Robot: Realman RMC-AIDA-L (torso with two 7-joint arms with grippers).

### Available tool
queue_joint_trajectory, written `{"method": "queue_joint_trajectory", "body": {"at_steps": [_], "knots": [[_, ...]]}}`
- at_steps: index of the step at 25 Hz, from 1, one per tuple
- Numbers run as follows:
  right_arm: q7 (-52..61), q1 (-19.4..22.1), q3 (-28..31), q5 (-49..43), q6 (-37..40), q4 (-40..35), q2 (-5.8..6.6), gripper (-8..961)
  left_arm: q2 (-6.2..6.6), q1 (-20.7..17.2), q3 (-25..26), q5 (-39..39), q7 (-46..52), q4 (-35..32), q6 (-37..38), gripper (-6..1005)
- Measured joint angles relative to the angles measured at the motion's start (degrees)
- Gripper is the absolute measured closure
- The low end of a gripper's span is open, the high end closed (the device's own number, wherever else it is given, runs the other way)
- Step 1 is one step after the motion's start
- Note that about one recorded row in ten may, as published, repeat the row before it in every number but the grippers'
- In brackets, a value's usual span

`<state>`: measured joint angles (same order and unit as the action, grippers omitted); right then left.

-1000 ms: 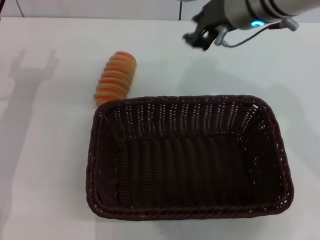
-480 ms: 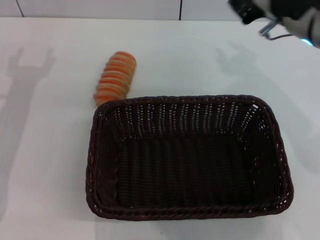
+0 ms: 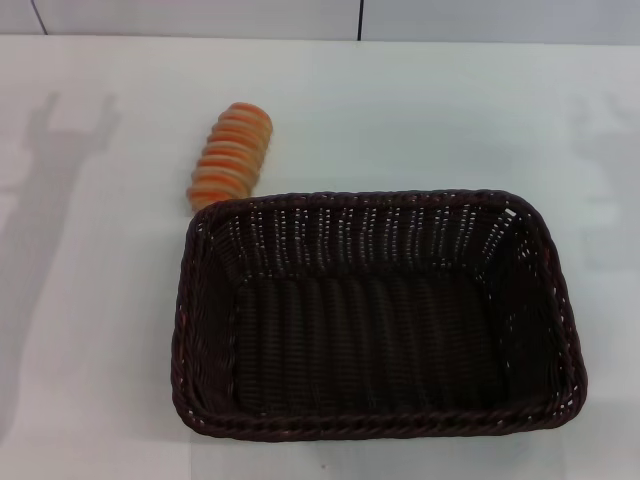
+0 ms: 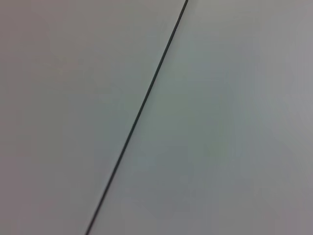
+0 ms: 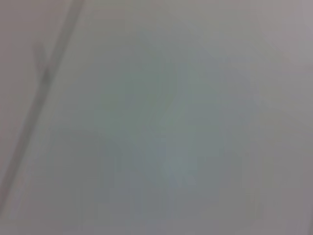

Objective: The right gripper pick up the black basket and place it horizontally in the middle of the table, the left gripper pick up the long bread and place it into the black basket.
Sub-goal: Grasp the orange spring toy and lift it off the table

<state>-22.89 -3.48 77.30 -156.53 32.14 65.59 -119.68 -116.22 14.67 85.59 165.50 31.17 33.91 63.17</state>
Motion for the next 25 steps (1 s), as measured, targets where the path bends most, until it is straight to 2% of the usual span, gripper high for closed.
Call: {"method": "queue_joint_trajectory", "body": {"at_steps": [2,3,4,8,11,12,13,14,15,16,17,18,21,22,24,25], "knots": [[-0.1,-1.1,-0.8,4.9,8.6,-7.3,0.08,567,0.13,-0.5,-0.6,0.0,0.7,1.3,-0.3,161],[-0.1,-2.7,-1.4,8.3,16.2,-14.3,0.10,567,0.13,-0.5,-0.6,0.0,0.7,1.3,-0.3,162],[-0.1,-2.7,-1.4,8.3,16.2,-14.3,0.10,568,0.28,-1.3,-1.2,0.0,1.1,3.3,-1.3,162],[0.1,-7.0,-2.2,15.1,27.4,-26.7,0.20,568,0.52,-2.9,-1.7,0.0,0.9,8.4,-6.3,162],[0.6,-9.9,-2.3,18.9,30.7,-33.3,0.37,568,0.77,-4.1,-1.9,0.0,0.3,14.7,-14.8,163],[1.1,-10.8,-2.2,19.5,31.1,-35.1,0.42,568,0.77,-4.1,-1.9,0.0,0.3,14.7,-14.8,163],[1.9,-12.3,-2.0,19.9,31.4,-37.8,0.51,568,1.18,-4.6,-1.9,0.0,-1.1,20.3,-23.8,163],[1.9,-12.3,-2.0,19.9,31.4,-37.8,0.51,568,1.28,-4.7,-1.9,0.0,-1.7,22.2,-27.0,163],[2.1,-13.2,-1.8,19.9,31.5,-39.1,0.52,569,1.28,-4.7,-1.9,0.0,-1.7,22.2,-27.0,163],[2.2,-13.9,-1.7,19.9,31.6,-40.2,0.55,569,1.42,-4.9,-1.9,0.0,-2.5,25.3,-32.1,163],[2.2,-14.6,-1.6,19.9,31.6,-41.2,0.55,569,1.49,-5.1,-1.8,0.0,-3.7,28.9,-38.6,163],[2.2,-15.5,-1.6,19.9,31.6,-42.3,0.57,569,1.53,-5.1,-1.6,0.0,-6.0,34.9,-49.5,164],[2.3,-17.1,-1.6,20.0,31.7,-44.8,0.70,569,1.22,-4.9,-1.2,0.0,-8.7,41.0,-60.5,164],[2.3,-17.4,-1.6,20.0,31.7,-45.3,0.74,569,1.22,-4.9,-1.2,0.0,-8.7,41.0,-60.5,164],[2.1,-17.7,-1.6,19.9,31.8,-45.7,0.83,569,-0.23,-4.2,0.2,0.0,-12.0,49.4,-74.2,164],[2.0,-17.7,-1.5,19.8,31.8,-45.7,0.89,569,-0.58,-4.0,0.6,-0.1,-12.7,50.8,-77.3,165]]}}
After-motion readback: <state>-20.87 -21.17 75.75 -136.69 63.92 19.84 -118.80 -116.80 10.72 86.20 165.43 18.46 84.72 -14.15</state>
